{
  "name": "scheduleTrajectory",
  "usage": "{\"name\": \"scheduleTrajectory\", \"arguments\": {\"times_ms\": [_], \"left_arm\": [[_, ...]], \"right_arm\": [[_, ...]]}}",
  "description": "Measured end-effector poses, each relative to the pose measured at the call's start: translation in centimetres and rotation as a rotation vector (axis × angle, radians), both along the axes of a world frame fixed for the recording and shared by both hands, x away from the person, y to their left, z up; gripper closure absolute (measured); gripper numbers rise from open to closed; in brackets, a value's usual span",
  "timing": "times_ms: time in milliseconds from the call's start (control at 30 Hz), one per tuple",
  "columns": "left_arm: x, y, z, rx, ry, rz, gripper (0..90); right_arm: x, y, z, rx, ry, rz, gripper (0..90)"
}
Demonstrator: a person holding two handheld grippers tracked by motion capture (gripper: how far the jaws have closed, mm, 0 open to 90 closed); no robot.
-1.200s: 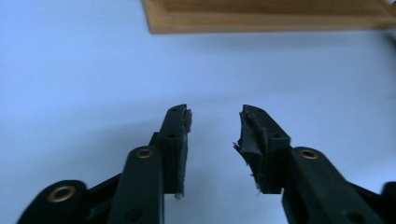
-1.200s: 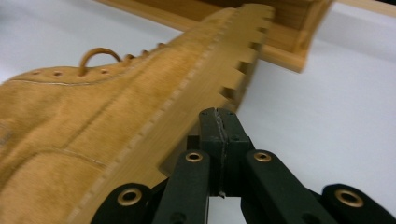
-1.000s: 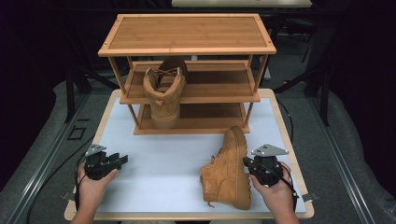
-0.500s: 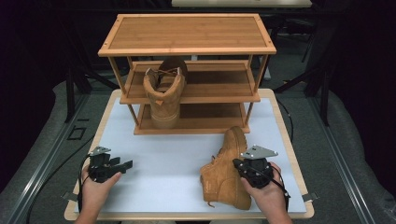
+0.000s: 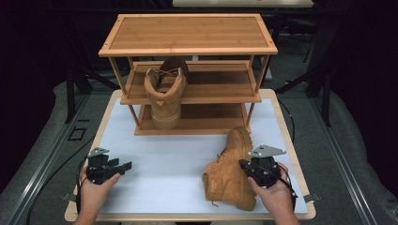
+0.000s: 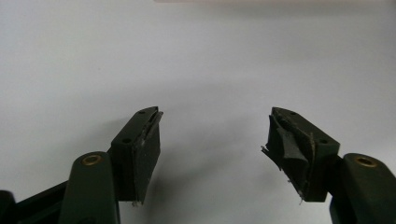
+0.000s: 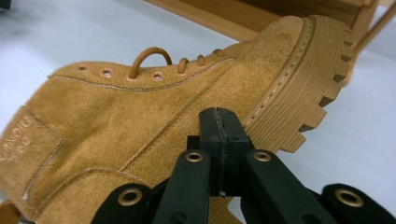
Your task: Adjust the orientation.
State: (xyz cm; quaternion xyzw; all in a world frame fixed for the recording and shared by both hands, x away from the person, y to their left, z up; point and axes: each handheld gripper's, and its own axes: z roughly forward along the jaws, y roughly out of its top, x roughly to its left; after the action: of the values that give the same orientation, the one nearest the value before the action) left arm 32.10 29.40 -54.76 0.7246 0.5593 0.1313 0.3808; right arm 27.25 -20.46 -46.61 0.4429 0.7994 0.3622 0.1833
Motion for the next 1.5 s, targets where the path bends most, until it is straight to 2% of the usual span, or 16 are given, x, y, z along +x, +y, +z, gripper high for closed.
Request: {"name": "scheduleTrajectory", "arguments": {"times_ms": [67,100,267,500,800,933,967,1000,1033,1067,1133,1167,1267,1333,1400,1500], "left_arm": [[0.0,0.0,0.0,-0.001,0.002,-0.001,34.0],[0.0,0.0,-0.1,-0.003,0.001,0.001,33.9],[0.0,-0.3,0.0,0.000,0.003,-0.006,33.8],[0.1,-0.4,-0.2,-0.002,0.011,-0.011,33.8],[0.1,-0.3,-0.1,-0.007,0.012,-0.010,33.8],[0.1,-0.3,-0.1,-0.011,0.014,-0.011,33.8],[0.1,-0.4,-0.2,-0.010,0.013,-0.011,33.8],[0.1,-0.4,-0.2,-0.009,0.012,-0.008,33.9],[0.1,-0.4,-0.2,-0.009,0.018,-0.013,33.9],[0.1,-0.4,-0.2,-0.009,0.018,-0.014,33.9],[0.1,-0.5,-0.1,-0.010,0.015,-0.012,33.9],[0.1,-0.5,-0.1,-0.010,0.013,-0.011,33.9],[0.1,-0.6,-0.1,-0.010,0.014,-0.007,33.9],[0.2,-0.6,-0.2,-0.010,0.017,-0.008,33.9],[0.2,-0.6,-0.2,-0.008,0.017,-0.008,33.9],[0.2,-0.5,-0.2,-0.009,0.018,-0.009,33.9]], "right_arm": [[-0.1,-0.8,0.1,-0.012,0.002,-0.050,90.0],[0.0,-1.6,0.1,0.040,0.016,-0.019,90.0],[-0.2,-2.9,0.0,0.054,0.021,-0.073,90.0],[-0.3,-4.6,-0.3,0.089,0.042,-0.104,90.0],[-0.6,-5.5,-0.6,0.078,0.042,-0.139,89.6],[-0.8,-6.6,-1.1,0.054,0.045,-0.220,87.9],[-0.8,-7.2,-1.4,0.079,0.070,-0.199,88.3],[-0.8,-7.4,-1.7,0.037,0.057,-0.263,88.4],[-0.8,-7.7,-1.9,0.058,0.064,-0.252,88.9],[-0.9,-8.0,-2.1,0.031,0.070,-0.292,89.0],[-0.9,-8.7,-2.5,0.031,0.089,-0.301,89.3],[-0.9,-9.0,-2.7,0.013,0.089,-0.329,88.9],[-0.9,-10.4,-3.2,0.097,0.118,-0.320,83.7],[-0.9,-10.6,-3.2,0.102,0.120,-0.325,80.2],[-1.0,-10.4,-2.9,0.072,0.100,-0.341,78.5],[-1.3,-10.5,-2.2,0.090,0.087,-0.333,73.2]]}}
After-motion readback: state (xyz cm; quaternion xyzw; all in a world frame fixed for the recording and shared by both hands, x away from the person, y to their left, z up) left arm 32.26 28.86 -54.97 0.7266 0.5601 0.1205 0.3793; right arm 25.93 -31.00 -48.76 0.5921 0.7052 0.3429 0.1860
